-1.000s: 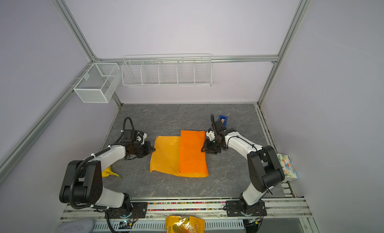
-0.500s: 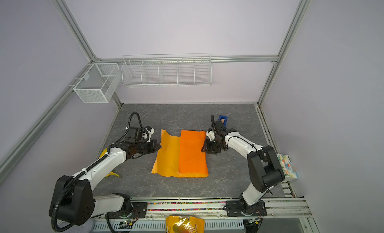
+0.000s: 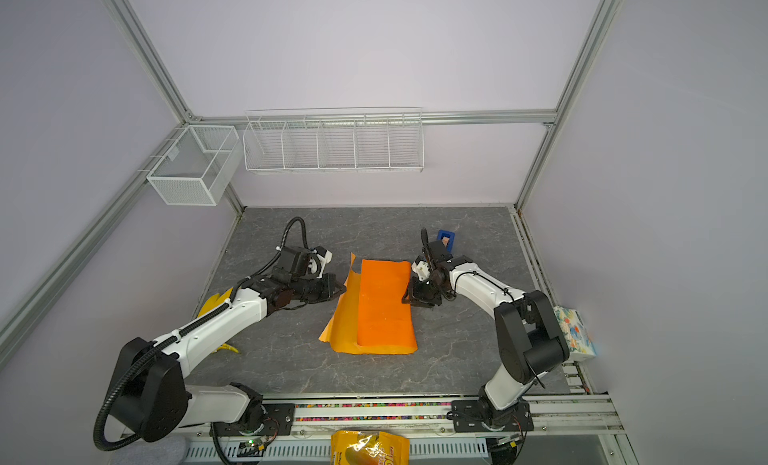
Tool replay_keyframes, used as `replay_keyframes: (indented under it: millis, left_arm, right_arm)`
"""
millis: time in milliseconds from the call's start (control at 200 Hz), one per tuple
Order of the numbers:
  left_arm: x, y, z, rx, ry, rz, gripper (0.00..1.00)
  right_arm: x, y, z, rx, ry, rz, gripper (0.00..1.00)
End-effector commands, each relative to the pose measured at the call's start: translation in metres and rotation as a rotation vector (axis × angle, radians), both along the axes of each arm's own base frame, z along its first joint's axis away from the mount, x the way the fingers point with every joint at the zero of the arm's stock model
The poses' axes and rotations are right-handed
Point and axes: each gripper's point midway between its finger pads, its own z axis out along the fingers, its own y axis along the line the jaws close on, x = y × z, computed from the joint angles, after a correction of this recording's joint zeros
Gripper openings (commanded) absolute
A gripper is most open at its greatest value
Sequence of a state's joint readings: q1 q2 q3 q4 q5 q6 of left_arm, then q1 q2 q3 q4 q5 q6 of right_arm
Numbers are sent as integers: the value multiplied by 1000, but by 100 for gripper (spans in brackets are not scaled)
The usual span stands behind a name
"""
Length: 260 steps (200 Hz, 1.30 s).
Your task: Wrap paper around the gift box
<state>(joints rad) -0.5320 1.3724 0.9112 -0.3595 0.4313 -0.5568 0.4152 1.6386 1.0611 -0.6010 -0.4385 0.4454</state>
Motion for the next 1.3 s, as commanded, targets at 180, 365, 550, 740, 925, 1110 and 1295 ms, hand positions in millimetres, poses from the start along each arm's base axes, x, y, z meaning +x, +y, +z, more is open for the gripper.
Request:
replay_keyframes:
  millis: [180,365,550,740,925,1110,1295]
  left_arm:
    - [4,-61,24,-145,53,-35,0]
    - [0,-86,12,-132,115,-65,0]
    - [0,-107,4,-152,152,-84,0]
    - [-3,-126,-3,-178,189,-98,0]
    - [-6,-145,-4,-216,211,-113,0]
    - [-6,-154,-8,-227,225,-103,0]
    - [-4,-156,-12,-240,231,-84,0]
  right_arm:
    - [-15,-4,-22,-49,72,1,37]
    - [-15,-3,-21,-43,72,3,37]
    - [-16,-2,-20,-39,68,2,37]
    - [-16,-1,-19,-26,66,-6,37]
    - [-15,3,-16,-3,62,-13,37]
    - [-16,4,-15,7,61,-17,37]
    - [-17,5,-14,20,60,-22,36]
